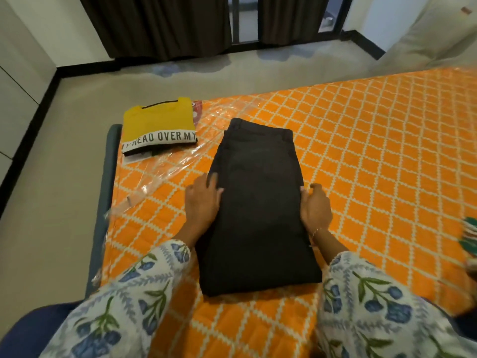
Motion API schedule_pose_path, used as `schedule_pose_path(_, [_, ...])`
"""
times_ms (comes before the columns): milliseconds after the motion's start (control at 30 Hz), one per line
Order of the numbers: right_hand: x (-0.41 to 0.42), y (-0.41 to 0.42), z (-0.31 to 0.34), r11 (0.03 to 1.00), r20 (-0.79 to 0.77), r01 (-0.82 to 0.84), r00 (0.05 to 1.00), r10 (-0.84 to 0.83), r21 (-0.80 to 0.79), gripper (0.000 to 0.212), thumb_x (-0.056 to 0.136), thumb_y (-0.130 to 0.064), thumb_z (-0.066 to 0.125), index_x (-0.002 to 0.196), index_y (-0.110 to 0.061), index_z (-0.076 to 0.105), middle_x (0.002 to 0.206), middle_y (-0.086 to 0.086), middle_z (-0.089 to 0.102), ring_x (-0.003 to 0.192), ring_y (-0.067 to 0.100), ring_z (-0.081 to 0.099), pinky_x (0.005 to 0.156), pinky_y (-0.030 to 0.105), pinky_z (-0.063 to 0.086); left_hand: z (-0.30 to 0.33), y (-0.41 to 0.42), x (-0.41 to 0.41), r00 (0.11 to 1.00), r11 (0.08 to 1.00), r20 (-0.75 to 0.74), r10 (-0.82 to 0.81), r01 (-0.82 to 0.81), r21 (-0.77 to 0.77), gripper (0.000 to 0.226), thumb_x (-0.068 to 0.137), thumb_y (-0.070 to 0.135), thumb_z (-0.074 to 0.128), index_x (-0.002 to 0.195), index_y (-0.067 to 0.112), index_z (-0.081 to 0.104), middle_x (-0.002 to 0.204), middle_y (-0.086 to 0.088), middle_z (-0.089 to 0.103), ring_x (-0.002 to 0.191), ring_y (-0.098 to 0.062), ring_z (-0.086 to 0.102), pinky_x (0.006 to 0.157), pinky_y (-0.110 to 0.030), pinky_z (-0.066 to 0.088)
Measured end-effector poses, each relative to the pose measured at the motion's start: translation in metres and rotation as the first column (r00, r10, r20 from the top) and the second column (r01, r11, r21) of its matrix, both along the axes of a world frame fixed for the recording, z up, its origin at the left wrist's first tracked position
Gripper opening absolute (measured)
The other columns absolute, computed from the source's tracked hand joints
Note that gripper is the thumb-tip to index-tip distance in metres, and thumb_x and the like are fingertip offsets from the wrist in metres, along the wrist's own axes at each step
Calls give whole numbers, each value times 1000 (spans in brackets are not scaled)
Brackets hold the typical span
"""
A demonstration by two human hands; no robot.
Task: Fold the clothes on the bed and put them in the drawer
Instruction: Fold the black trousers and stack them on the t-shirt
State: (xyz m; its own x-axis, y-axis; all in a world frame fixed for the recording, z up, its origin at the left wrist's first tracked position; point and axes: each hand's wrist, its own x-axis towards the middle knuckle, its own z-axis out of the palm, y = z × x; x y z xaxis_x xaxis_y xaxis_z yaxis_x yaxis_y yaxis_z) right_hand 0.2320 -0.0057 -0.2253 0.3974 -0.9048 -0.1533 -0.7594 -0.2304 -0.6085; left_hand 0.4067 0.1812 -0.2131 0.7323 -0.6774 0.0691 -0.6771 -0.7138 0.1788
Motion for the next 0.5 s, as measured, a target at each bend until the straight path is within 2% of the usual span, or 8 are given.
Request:
schedule_pose_path(67, [-14,23,3,946,-36,-200,980,198,-253,48,101,-35,36,138,-7,44,141,18,44,130,37,41,100,45,40,-2,7,-35,964,964,19,-266,266,7,61,94,52,33,139,14,46,145,-17,42,133,-33,41,104,-48,36])
schedule_pose_path(133, [-25,39,0,861,-96,-350,936,339,-369,50,100,-35,35,142,-8,42,144,19,42,131,37,42,100,45,42,-8,17,-70,933,920,-44,-357,360,157,82,87,69,9,145,19,38,154,-16,27,141,-30,28,112,-51,23])
schedule_pose_path(200, [-29,50,2,936,-85,-291,956,279,-200,52,99,-37,41,145,-13,34,137,15,49,122,35,50,89,42,47,-18,29,-89,944,902,-138,-300,328,282,95,77,77,-9,152,23,17,159,-12,9,147,-25,11,116,-50,8])
schedule_pose_path(233, [-33,55,3,969,-69,-215,976,208,-120,52,98,-38,44,143,-13,33,129,16,55,113,35,55,81,41,48,-22,35,-94,951,911,-142,-274,305,277,96,79,76,-11,151,21,21,158,-13,16,146,-26,17,114,-52,13])
schedule_pose_path(267, [-36,58,5,987,-66,-151,987,147,-58,49,98,-38,46,139,-12,35,119,16,60,104,35,59,74,39,48,-24,38,-97,951,911,-147,-271,303,279,93,84,74,-8,147,19,34,153,-15,30,140,-28,32,110,-54,25])
schedule_pose_path(333, [-45,64,8,993,-81,-119,990,119,5,43,99,-34,46,133,-10,38,106,17,65,92,36,62,66,36,45,-23,44,-102,952,896,-155,-262,300,328,87,90,70,2,135,16,53,139,-16,50,128,-30,50,98,-55,40])
schedule_pose_path(433, [-57,77,10,992,4,-76,997,76,101,37,99,-29,47,129,-8,42,111,19,64,97,38,61,70,37,46,-23,56,-110,929,877,-166,-332,368,308,85,90,71,6,135,15,52,138,-16,51,126,-29,52,96,-53,42])
schedule_pose_path(500, [-66,86,12,992,4,-53,999,53,114,33,100,-26,45,127,-9,42,111,18,64,97,37,61,70,37,46,-22,67,-116,907,860,-137,-398,420,289,90,87,76,4,144,15,37,147,-15,40,133,-28,44,105,-52,32])
